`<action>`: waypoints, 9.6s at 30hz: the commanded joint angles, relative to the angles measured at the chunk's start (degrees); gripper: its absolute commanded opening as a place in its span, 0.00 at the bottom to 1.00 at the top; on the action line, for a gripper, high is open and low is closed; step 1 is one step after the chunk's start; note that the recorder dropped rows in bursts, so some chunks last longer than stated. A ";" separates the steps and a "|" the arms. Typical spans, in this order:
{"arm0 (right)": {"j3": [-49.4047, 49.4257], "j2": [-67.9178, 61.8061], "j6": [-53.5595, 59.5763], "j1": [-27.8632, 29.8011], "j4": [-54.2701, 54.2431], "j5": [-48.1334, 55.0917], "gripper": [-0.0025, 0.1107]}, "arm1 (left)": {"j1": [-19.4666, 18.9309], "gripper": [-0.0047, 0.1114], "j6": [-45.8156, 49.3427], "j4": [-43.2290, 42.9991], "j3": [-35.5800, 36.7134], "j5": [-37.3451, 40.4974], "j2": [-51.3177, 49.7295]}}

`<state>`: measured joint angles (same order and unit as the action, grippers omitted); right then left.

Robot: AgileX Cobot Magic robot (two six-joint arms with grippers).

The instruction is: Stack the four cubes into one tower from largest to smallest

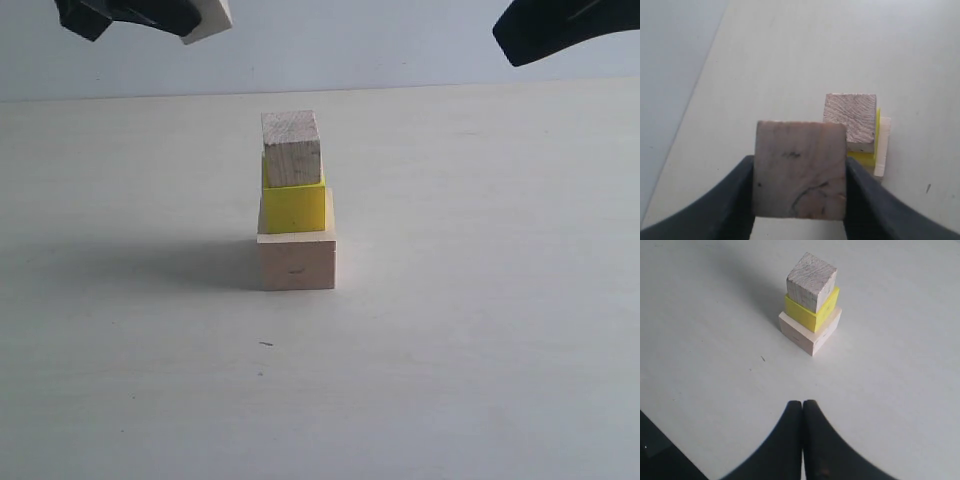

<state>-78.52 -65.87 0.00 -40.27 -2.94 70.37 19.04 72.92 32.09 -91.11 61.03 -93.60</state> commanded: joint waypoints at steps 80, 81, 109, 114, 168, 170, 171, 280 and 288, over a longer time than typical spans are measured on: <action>0.22 0.42 -2.15 -0.08 -1.35 -1.95 0.02 | 8.52 0.04 -13.39 -6.74 -13.53 8.93 -18.17; 0.22 0.42 -2.15 -0.08 -1.35 -1.95 0.02 | 8.52 0.04 -13.39 -6.90 -13.53 8.93 -18.07; 0.22 0.42 -2.15 -0.08 -1.35 -1.83 0.02 | 9.45 0.04 -13.39 -6.44 -13.53 8.93 -16.92; 0.22 0.42 -2.15 -0.08 -1.35 -1.83 0.02 | 9.57 0.04 -13.65 -7.92 -13.53 8.93 -16.92; 0.22 0.42 -2.15 -0.08 -1.35 -1.83 0.02 | 9.57 0.38 -15.14 -7.49 -13.53 8.93 -16.92; 0.22 0.42 -2.15 -0.08 -1.35 -1.83 0.02 | 9.57 0.47 -15.14 -7.49 -13.53 8.93 -16.92; 0.22 0.42 -2.15 -0.08 -1.35 -1.83 0.02 | 9.57 0.51 -15.14 -7.49 -13.53 8.93 -16.92; 18.27 11.90 -27.16 -0.08 22.81 -17.83 0.02 | -23.89 0.04 -37.83 -2.85 31.69 -28.48 56.27; 18.27 11.90 -27.16 -0.08 22.81 -17.83 0.02 | -30.33 0.04 -39.18 -2.01 52.02 -34.89 73.35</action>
<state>-60.41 -54.21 -27.11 -40.27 19.68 52.77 -9.73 34.44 28.78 -45.80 28.84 -25.47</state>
